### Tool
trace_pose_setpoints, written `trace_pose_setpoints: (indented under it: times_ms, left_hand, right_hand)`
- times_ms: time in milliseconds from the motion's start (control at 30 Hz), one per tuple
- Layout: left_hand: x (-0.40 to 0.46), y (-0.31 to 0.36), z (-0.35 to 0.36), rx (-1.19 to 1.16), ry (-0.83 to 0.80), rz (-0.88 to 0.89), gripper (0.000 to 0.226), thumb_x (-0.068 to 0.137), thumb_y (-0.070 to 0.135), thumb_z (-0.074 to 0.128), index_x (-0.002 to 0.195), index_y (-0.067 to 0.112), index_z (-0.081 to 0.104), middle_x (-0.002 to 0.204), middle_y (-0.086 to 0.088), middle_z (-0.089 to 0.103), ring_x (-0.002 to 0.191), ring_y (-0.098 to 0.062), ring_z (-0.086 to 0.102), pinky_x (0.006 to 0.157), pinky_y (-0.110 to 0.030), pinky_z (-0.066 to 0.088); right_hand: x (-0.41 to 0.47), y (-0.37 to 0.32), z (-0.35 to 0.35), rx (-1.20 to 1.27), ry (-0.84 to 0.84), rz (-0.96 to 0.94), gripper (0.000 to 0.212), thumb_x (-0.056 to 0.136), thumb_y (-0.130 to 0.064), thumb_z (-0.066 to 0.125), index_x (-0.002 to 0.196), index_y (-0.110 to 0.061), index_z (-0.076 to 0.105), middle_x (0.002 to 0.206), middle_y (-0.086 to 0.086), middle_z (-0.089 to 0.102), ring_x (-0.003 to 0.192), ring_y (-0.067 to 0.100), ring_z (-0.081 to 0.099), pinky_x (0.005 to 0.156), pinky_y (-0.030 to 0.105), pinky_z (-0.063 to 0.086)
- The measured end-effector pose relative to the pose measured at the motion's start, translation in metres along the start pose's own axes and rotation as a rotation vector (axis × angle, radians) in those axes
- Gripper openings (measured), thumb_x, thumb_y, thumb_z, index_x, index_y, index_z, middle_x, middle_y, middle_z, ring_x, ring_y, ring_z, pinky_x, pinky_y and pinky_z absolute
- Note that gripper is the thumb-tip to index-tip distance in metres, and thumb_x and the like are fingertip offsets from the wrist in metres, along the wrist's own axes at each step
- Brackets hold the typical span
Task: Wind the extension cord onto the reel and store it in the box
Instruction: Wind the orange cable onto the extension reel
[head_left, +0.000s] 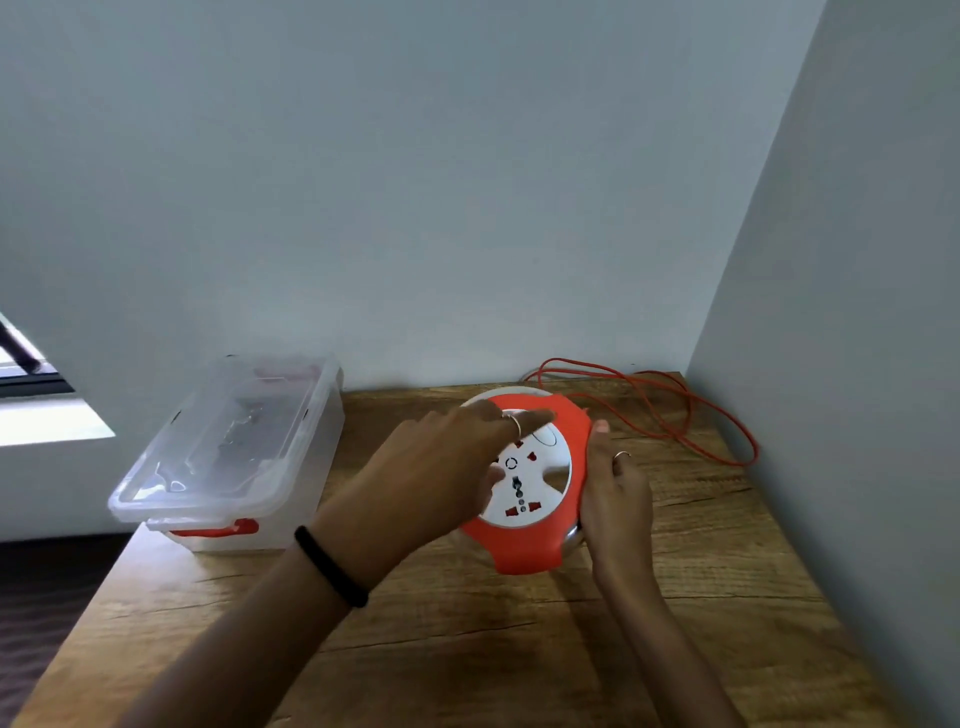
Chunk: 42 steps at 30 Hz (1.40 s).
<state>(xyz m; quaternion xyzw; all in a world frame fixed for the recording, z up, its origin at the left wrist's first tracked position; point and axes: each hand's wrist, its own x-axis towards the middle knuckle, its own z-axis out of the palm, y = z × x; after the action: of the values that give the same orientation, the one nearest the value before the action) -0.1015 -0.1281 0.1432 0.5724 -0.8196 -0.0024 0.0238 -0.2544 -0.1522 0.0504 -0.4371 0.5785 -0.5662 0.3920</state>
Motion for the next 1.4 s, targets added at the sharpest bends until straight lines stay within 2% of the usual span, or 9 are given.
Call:
trace_pose_setpoints:
  times_ms: [100,233,400,533,667,867,1167,1300,1400]
  left_hand:
    - [-0.005,0.012,0.005,-0.067,0.148,-0.155,0.058,0.095,0.039,0.05,0.145,0.041,0.023,0.131,0.007,0.056,0.112,-0.023,0.058,0.084,-0.037,0.051]
    - [-0.008,0.023,0.021,-0.16,0.078,-0.292,0.062,0.092,0.048,0.051,0.146,0.035,0.024,0.127,-0.001,0.06,0.107,-0.025,0.061,0.083,-0.036,0.052]
    - [-0.002,0.026,0.03,-0.29,0.041,-0.328,0.068,0.091,0.048,0.053,0.15,0.031,0.024,0.136,-0.002,0.055,0.116,-0.022,0.057,0.089,-0.034,0.049]
    - [0.003,0.027,0.034,-0.374,0.023,-0.361,0.07,0.089,0.052,0.054,0.148,0.024,0.028,0.141,-0.001,0.051,0.123,-0.019,0.052,0.093,-0.032,0.048]
    - [0.006,0.031,0.035,-0.389,0.042,-0.404,0.069,0.085,0.059,0.055,0.14,0.019,0.042,0.134,-0.001,0.056,0.118,-0.018,0.054,0.089,-0.03,0.048]
    - [0.007,0.039,0.038,-0.38,0.109,-0.497,0.074,0.082,0.061,0.057,0.142,0.023,0.039,0.137,0.002,0.054,0.118,-0.018,0.055,0.089,-0.03,0.049]
    - [0.004,0.045,0.037,-0.468,0.183,-0.54,0.069,0.085,0.05,0.06,0.144,0.024,0.037,0.136,0.0,0.055,0.121,-0.02,0.052,0.095,-0.036,0.047]
    - [0.005,0.05,0.033,-0.363,0.196,-0.519,0.065,0.09,0.046,0.055,0.147,0.024,0.032,0.134,0.0,0.057,0.123,-0.019,0.049,0.098,-0.033,0.042]
    - [0.007,0.051,0.034,-0.323,0.205,-0.508,0.064,0.092,0.045,0.052,0.148,0.026,0.028,0.134,0.0,0.057,0.123,-0.019,0.05,0.101,-0.035,0.041]
  right_hand:
    - [0.001,0.004,0.0,-0.018,0.004,0.017,0.054,0.095,-0.049,0.042,0.058,-0.01,0.049,0.045,-0.007,0.049,0.038,0.001,0.045,0.041,0.015,0.037]
    - [0.001,0.005,-0.001,0.004,0.01,0.047,0.054,0.094,-0.052,0.042,0.062,-0.009,0.052,0.052,0.0,0.055,0.048,0.011,0.053,0.049,0.024,0.042]
    - [0.0,0.004,0.0,0.027,0.023,0.064,0.055,0.094,-0.053,0.042,0.068,-0.007,0.058,0.061,0.008,0.063,0.055,0.017,0.06,0.054,0.029,0.047]
    - [-0.004,0.002,-0.001,0.014,0.014,0.015,0.054,0.094,-0.049,0.042,0.066,-0.006,0.057,0.057,0.005,0.061,0.05,0.015,0.058,0.048,0.024,0.045]
    - [-0.008,0.001,0.0,-0.006,0.015,-0.025,0.053,0.094,-0.047,0.043,0.06,-0.008,0.052,0.05,0.002,0.055,0.044,0.009,0.052,0.042,0.017,0.041]
    - [-0.011,-0.002,0.0,0.014,-0.008,-0.051,0.046,0.096,-0.041,0.044,0.059,-0.015,0.053,0.043,-0.01,0.055,0.04,0.0,0.051,0.041,0.011,0.039]
    - [-0.013,-0.002,0.003,0.01,0.024,-0.148,0.047,0.097,-0.041,0.042,0.058,-0.015,0.049,0.045,-0.006,0.048,0.044,0.007,0.045,0.043,0.02,0.038]
    - [-0.017,0.0,0.006,0.047,0.063,-0.154,0.049,0.097,-0.043,0.039,0.063,-0.009,0.047,0.05,-0.002,0.046,0.045,0.007,0.042,0.045,0.019,0.037]
    - [-0.018,0.003,0.008,0.096,0.036,-0.12,0.047,0.098,-0.043,0.037,0.079,-0.007,0.061,0.062,0.002,0.062,0.054,0.01,0.057,0.049,0.019,0.045]
